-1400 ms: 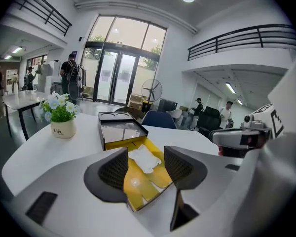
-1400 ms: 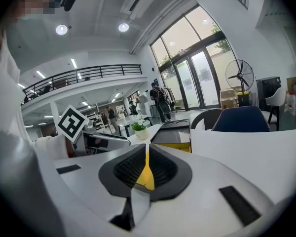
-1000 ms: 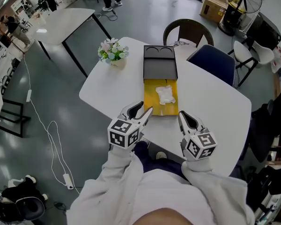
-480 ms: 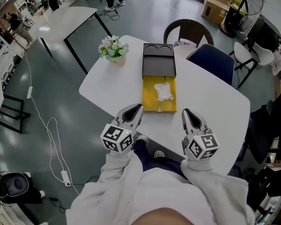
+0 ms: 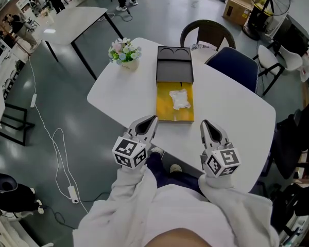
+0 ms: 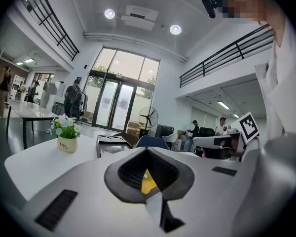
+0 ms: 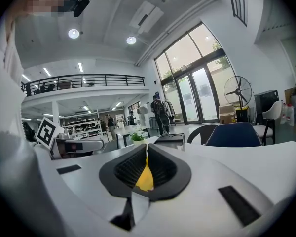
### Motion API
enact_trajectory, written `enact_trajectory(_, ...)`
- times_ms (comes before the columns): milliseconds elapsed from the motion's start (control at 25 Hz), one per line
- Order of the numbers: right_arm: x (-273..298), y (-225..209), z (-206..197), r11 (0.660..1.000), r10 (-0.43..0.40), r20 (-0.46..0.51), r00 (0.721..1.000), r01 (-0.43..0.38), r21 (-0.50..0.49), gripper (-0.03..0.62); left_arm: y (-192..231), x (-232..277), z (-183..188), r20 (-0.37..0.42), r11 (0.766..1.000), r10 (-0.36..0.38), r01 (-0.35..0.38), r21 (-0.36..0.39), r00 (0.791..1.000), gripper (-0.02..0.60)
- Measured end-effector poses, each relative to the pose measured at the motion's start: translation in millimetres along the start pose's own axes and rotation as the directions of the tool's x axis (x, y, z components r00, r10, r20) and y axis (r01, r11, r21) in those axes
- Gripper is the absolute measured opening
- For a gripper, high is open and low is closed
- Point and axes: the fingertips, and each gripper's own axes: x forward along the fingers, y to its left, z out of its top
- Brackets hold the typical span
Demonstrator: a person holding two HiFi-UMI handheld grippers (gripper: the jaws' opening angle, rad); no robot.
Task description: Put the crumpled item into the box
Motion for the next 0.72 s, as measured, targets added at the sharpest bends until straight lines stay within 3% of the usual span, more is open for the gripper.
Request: enact_trajectory(720, 7.9, 1.7, -6.4, 1.000, 0.008, -0.023, 1.000, -0.008, 0.005, 0.038, 4.9, 7.1, -7.8, -0.031, 1.000, 0.004, -0.004, -0.008, 1.000, 0.015)
